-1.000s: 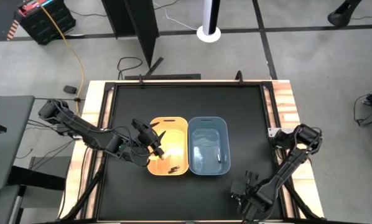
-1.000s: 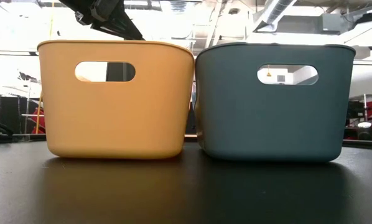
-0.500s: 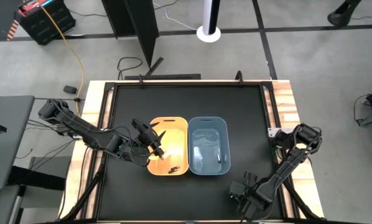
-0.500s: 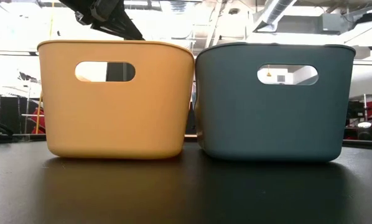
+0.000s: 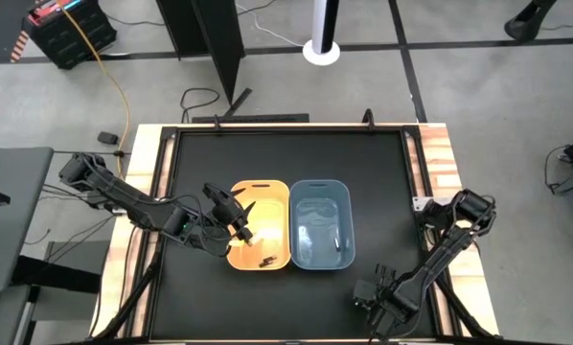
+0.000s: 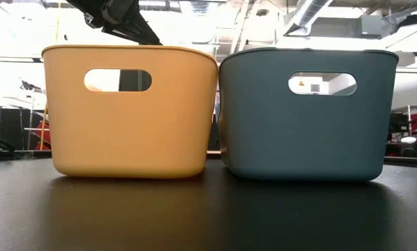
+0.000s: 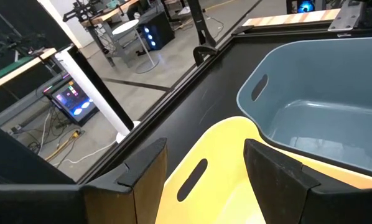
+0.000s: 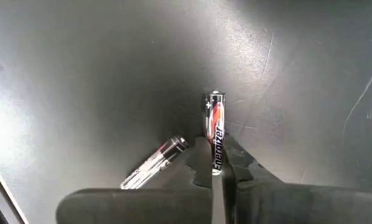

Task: Sort batteries
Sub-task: Put the top silver battery into the blue bin

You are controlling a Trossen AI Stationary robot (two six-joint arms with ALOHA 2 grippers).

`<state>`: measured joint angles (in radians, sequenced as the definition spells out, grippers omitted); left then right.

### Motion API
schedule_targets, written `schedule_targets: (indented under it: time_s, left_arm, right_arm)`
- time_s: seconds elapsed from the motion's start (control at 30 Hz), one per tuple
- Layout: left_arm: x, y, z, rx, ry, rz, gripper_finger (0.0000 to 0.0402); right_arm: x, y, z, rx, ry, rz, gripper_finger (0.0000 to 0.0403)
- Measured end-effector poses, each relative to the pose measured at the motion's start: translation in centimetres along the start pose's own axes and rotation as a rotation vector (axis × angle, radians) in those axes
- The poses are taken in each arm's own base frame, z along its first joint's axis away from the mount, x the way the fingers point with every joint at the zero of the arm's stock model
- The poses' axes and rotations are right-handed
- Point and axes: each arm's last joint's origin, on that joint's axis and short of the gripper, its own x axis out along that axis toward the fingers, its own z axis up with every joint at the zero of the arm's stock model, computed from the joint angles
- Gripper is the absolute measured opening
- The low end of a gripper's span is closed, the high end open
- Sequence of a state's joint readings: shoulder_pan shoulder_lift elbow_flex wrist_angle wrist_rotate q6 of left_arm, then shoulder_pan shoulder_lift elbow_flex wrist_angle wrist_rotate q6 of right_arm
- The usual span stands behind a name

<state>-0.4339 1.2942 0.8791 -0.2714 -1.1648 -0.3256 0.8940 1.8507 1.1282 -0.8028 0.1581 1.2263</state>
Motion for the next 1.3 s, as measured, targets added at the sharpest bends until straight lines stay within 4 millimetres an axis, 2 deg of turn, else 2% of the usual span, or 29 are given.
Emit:
schedule_targets:
  time_s: [0.87,1.3]
  left_arm:
    - [0.0,0.0,0.0,0.001,0.000,0.000,0.0207]
    - [0.0,0.0,0.0,0.001,0.000,0.000,0.0207]
  right_arm:
    - [-0.1,0.0,-0.2,-0.006,-0.055,-0.016,0.0006]
    - [-2.9,-1.0,0.3,-0.011,-0.142,0.012,0.0003]
